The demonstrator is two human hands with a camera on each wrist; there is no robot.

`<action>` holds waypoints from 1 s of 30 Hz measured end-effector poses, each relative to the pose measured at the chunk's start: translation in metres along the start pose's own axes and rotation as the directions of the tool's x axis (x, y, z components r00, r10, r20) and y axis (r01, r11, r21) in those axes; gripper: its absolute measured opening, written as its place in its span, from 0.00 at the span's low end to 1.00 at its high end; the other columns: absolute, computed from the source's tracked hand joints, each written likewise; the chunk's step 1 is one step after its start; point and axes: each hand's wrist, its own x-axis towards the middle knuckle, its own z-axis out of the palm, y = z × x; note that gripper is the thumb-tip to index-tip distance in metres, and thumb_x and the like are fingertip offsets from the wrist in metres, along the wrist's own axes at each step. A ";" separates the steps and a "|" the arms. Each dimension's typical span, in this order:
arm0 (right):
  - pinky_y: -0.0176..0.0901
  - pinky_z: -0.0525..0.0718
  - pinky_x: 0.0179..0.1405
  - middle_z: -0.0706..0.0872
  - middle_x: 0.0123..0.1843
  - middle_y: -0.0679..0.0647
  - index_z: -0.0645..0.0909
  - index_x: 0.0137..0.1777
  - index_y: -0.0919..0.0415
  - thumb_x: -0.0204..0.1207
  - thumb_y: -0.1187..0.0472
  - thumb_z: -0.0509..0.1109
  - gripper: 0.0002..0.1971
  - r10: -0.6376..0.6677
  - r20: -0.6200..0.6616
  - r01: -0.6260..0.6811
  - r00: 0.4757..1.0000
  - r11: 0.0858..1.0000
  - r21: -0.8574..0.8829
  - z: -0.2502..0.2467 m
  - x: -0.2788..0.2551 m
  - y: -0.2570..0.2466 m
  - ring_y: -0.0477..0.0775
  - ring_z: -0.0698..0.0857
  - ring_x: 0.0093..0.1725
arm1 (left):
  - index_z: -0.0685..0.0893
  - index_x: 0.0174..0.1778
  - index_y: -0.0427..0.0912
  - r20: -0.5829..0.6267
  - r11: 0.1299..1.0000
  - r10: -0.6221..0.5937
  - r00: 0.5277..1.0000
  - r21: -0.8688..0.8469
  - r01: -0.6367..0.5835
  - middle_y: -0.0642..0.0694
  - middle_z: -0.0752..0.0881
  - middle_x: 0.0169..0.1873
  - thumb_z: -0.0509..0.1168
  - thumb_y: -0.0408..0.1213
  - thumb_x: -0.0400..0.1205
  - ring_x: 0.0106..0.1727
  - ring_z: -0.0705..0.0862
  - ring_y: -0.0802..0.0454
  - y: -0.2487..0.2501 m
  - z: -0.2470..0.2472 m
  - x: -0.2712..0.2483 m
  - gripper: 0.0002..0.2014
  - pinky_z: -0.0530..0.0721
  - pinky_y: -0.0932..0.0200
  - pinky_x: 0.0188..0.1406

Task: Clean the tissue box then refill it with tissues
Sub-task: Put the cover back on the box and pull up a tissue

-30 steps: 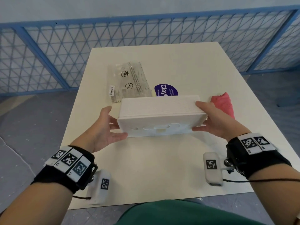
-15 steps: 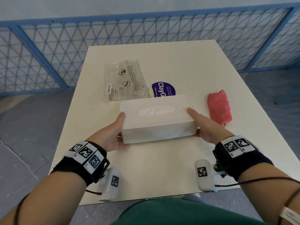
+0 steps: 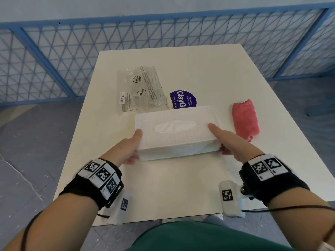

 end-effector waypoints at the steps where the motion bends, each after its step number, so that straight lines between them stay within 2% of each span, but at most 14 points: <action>1: 0.58 0.76 0.66 0.76 0.67 0.59 0.68 0.72 0.60 0.76 0.35 0.62 0.34 -0.016 -0.078 0.005 0.997 0.990 -0.142 0.000 -0.001 -0.003 0.62 0.78 0.63 | 0.73 0.69 0.34 -0.099 0.993 0.015 0.995 0.119 -0.003 0.35 0.79 0.61 0.50 0.69 0.79 0.48 0.86 0.41 0.001 -0.001 0.001 0.40 0.85 0.48 0.57; 3: 0.62 0.71 0.69 0.66 0.74 0.62 0.61 0.77 0.56 0.75 0.41 0.66 0.35 -0.141 -0.229 0.031 0.963 0.904 -0.427 0.002 -0.005 -0.014 0.67 0.69 0.71 | 0.68 0.72 0.32 -0.276 0.944 0.185 0.943 0.317 -0.092 0.34 0.70 0.68 0.57 0.59 0.82 0.58 0.81 0.36 0.009 0.000 -0.004 0.34 0.80 0.48 0.58; 4: 0.62 0.70 0.69 0.65 0.74 0.62 0.62 0.77 0.54 0.75 0.44 0.67 0.33 -0.244 -0.253 0.075 0.936 0.842 -0.535 0.006 -0.007 -0.020 0.68 0.68 0.72 | 0.69 0.70 0.33 -0.320 0.884 0.339 0.885 0.430 -0.184 0.35 0.69 0.68 0.60 0.51 0.83 0.61 0.78 0.35 0.014 0.002 -0.007 0.28 0.77 0.46 0.58; 6: 0.58 0.68 0.71 0.66 0.74 0.59 0.70 0.71 0.51 0.74 0.49 0.69 0.26 -0.466 -0.200 0.227 0.862 0.706 -0.671 0.014 -0.009 -0.031 0.66 0.68 0.71 | 0.74 0.67 0.38 -0.267 0.692 0.618 0.739 0.631 -0.351 0.38 0.71 0.65 0.62 0.41 0.83 0.63 0.75 0.39 0.027 0.009 -0.016 0.18 0.73 0.47 0.61; 7: 0.56 0.68 0.71 0.66 0.74 0.56 0.75 0.67 0.50 0.74 0.51 0.69 0.21 -0.555 -0.137 0.313 0.821 0.636 -0.705 0.020 -0.009 -0.036 0.63 0.68 0.71 | 0.76 0.65 0.41 -0.196 0.602 0.703 0.683 0.676 -0.425 0.41 0.73 0.64 0.62 0.39 0.83 0.64 0.74 0.41 0.033 0.013 -0.017 0.15 0.72 0.48 0.63; 8: 0.55 0.67 0.71 0.67 0.75 0.55 0.78 0.64 0.49 0.75 0.53 0.69 0.17 -0.618 -0.064 0.389 0.783 0.569 -0.724 0.025 -0.009 -0.042 0.61 0.68 0.71 | 0.78 0.64 0.43 -0.120 0.543 0.737 0.665 0.690 -0.478 0.43 0.73 0.63 0.62 0.40 0.83 0.64 0.73 0.43 0.038 0.019 -0.017 0.14 0.71 0.49 0.64; 10: 0.55 0.68 0.71 0.67 0.75 0.53 0.81 0.60 0.50 0.76 0.53 0.69 0.13 -0.672 0.055 0.481 0.738 0.468 -0.742 0.038 -0.009 -0.050 0.58 0.70 0.71 | 0.80 0.61 0.45 -0.018 0.504 0.722 0.691 0.699 -0.508 0.46 0.74 0.61 0.61 0.43 0.84 0.65 0.72 0.44 0.048 0.031 -0.018 0.12 0.72 0.48 0.63; 12: 0.55 0.71 0.70 0.68 0.74 0.53 0.81 0.60 0.52 0.77 0.54 0.69 0.13 -0.671 0.108 0.497 0.733 0.422 -0.758 0.048 -0.007 -0.056 0.57 0.71 0.70 | 0.82 0.59 0.47 -0.007 0.506 0.680 0.734 0.728 -0.462 0.47 0.74 0.61 0.61 0.46 0.84 0.65 0.71 0.44 0.057 0.041 -0.017 0.12 0.71 0.46 0.61; 15: 0.54 0.74 0.66 0.68 0.74 0.53 0.83 0.59 0.54 0.77 0.54 0.69 0.12 -0.641 0.113 0.457 0.759 0.401 -0.794 0.054 -0.002 -0.062 0.59 0.70 0.70 | 0.84 0.57 0.47 -0.083 0.580 0.603 0.793 0.728 -0.365 0.46 0.74 0.61 0.62 0.46 0.83 0.65 0.70 0.43 0.066 0.050 -0.014 0.12 0.71 0.44 0.61; 18: 0.52 0.76 0.62 0.68 0.73 0.53 0.83 0.58 0.54 0.77 0.56 0.70 0.11 -0.641 0.159 0.465 0.751 0.343 -0.817 0.056 -0.003 -0.068 0.59 0.71 0.69 | 0.86 0.57 0.45 -0.169 0.666 0.527 0.833 0.691 -0.281 0.45 0.75 0.62 0.64 0.44 0.81 0.65 0.70 0.41 0.074 0.054 -0.011 0.12 0.71 0.42 0.62; 20: 0.51 0.77 0.59 0.70 0.72 0.52 0.83 0.58 0.53 0.77 0.57 0.71 0.11 -0.657 0.194 0.489 0.728 0.300 -0.819 0.057 -0.003 -0.069 0.58 0.72 0.68 | 0.86 0.57 0.45 -0.178 0.659 0.500 0.848 0.713 -0.239 0.44 0.74 0.63 0.65 0.42 0.81 0.65 0.69 0.40 0.080 0.057 -0.011 0.11 0.70 0.41 0.61; 24: 0.50 0.80 0.52 0.72 0.70 0.51 0.83 0.57 0.53 0.77 0.58 0.71 0.10 -0.670 0.190 0.492 0.718 0.295 -0.819 0.058 -0.001 -0.069 0.57 0.74 0.67 | 0.84 0.57 0.46 -0.177 0.617 0.487 0.855 0.763 -0.193 0.46 0.73 0.63 0.63 0.39 0.81 0.65 0.68 0.41 0.083 0.062 -0.010 0.10 0.69 0.42 0.58; 27: 0.48 0.80 0.48 0.74 0.67 0.50 0.83 0.56 0.52 0.77 0.59 0.71 0.09 -0.685 0.208 0.511 0.698 0.272 -0.816 0.057 0.001 -0.070 0.56 0.76 0.65 | 0.85 0.51 0.46 -0.158 0.598 0.492 0.856 0.776 -0.201 0.48 0.73 0.63 0.65 0.39 0.80 0.64 0.67 0.42 0.084 0.062 -0.008 0.07 0.69 0.42 0.58; 30: 0.46 0.75 0.43 0.74 0.69 0.51 0.84 0.56 0.50 0.78 0.58 0.69 0.09 -0.697 0.285 0.531 0.658 0.162 -0.832 0.055 0.003 -0.073 0.57 0.76 0.65 | 0.82 0.46 0.44 -0.123 0.585 0.507 0.853 0.776 -0.236 0.48 0.73 0.63 0.64 0.38 0.81 0.64 0.67 0.41 0.086 0.061 -0.009 0.03 0.69 0.44 0.57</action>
